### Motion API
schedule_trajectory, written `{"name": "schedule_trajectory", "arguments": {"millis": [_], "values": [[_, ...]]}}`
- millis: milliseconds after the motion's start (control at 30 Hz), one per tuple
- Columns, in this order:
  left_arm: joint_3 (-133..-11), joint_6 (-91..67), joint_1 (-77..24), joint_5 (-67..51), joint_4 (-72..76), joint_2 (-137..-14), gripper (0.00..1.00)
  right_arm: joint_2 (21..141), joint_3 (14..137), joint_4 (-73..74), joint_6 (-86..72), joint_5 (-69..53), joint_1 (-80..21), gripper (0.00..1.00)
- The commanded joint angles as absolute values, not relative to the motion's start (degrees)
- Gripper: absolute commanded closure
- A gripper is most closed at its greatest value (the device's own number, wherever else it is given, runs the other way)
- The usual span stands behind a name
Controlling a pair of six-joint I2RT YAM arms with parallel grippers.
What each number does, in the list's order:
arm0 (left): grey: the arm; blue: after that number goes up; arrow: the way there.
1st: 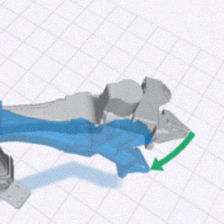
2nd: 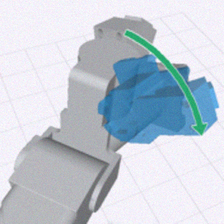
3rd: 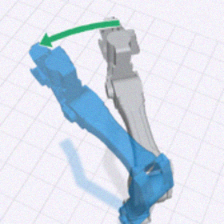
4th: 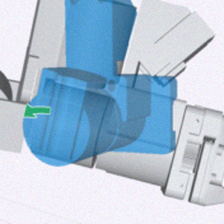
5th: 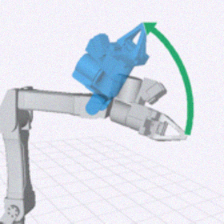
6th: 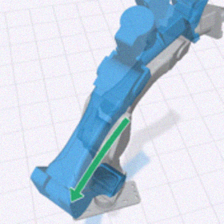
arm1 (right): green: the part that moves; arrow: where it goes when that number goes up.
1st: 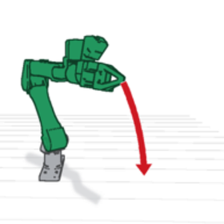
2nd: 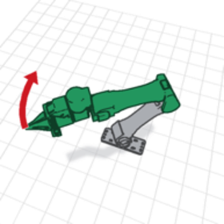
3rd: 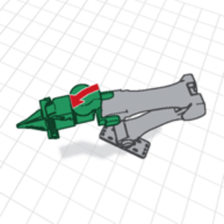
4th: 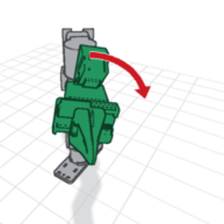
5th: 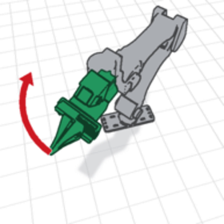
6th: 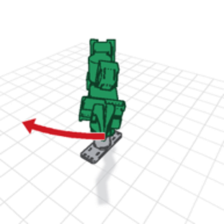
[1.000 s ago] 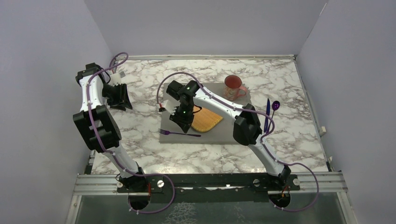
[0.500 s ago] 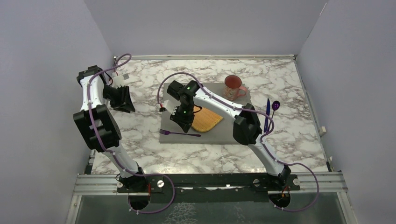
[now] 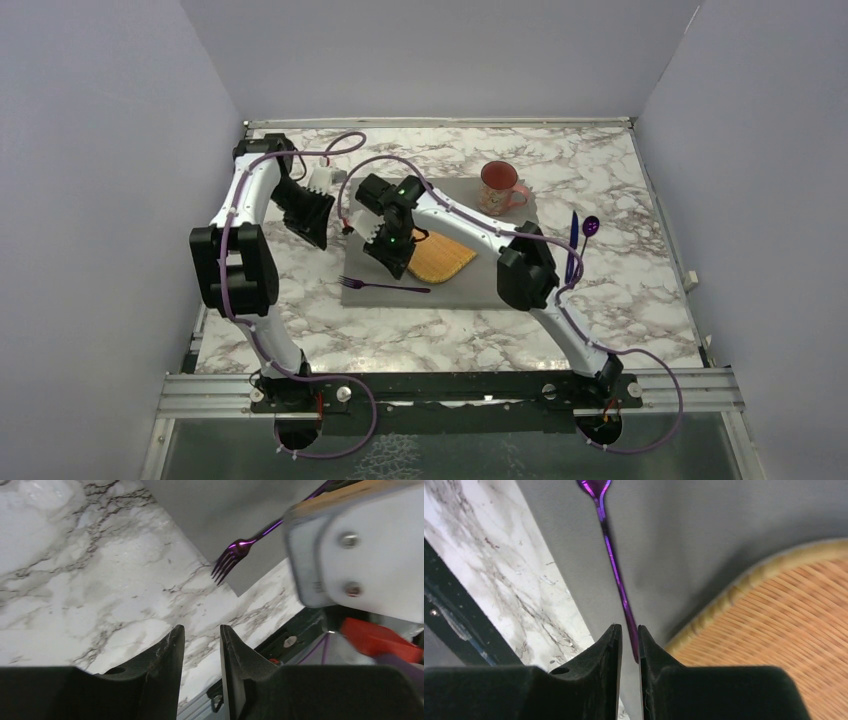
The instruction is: Set the dinner table for one person
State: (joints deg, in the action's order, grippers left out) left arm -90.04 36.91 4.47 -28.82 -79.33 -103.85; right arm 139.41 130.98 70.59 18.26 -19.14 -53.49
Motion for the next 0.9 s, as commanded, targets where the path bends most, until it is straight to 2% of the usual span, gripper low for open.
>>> {"name": "schedule_trajectory", "arguments": {"millis": [0,167,300,400,533,567,600,767,867], "values": [[-92.87,39.31,4.83,-20.73,-77.0,-103.67,0.64,129.66,131.81,65.15,14.53,-8.88,-52.02,0.78],[-95.01,34.8,4.82,-21.42,-78.05,-107.22,0.62,121.19,128.94,63.92,16.49,-3.61,-49.1,0.78],[-102.7,35.37,4.08,-23.48,-80.95,-110.32,0.6,114.96,123.14,64.43,18.83,0.56,-47.73,0.78],[-106.94,40.55,1.24,-17.28,-81.47,-111.28,0.57,112.24,121.59,66.11,19.21,3.1,-44.75,0.78],[-105.85,46.51,-2.39,-10.26,-81.08,-111.33,0.52,113.96,126.91,73.25,17.12,1.43,-37.81,0.78],[-105.25,47.37,-3.11,-8.92,-80.83,-111.35,0.51,114.63,128.81,74.91,16.83,0.87,-36.08,0.71],[-104.68,48.09,-4.04,-7.78,-80.66,-111.42,0.5,115.3,130.33,76.4,16.68,0.87,-34.76,0.7],[-102.54,50.91,-11.2,-6.04,-81.13,-111.0,0.49,118.4,136.63,80.78,17.88,2.67,-29.95,0.7],[-100.18,51.51,-16.69,-6.07,-80.42,-109.27,0.43,118.27,136.49,79.86,17.07,4.25,-27.51,0.7]]}}
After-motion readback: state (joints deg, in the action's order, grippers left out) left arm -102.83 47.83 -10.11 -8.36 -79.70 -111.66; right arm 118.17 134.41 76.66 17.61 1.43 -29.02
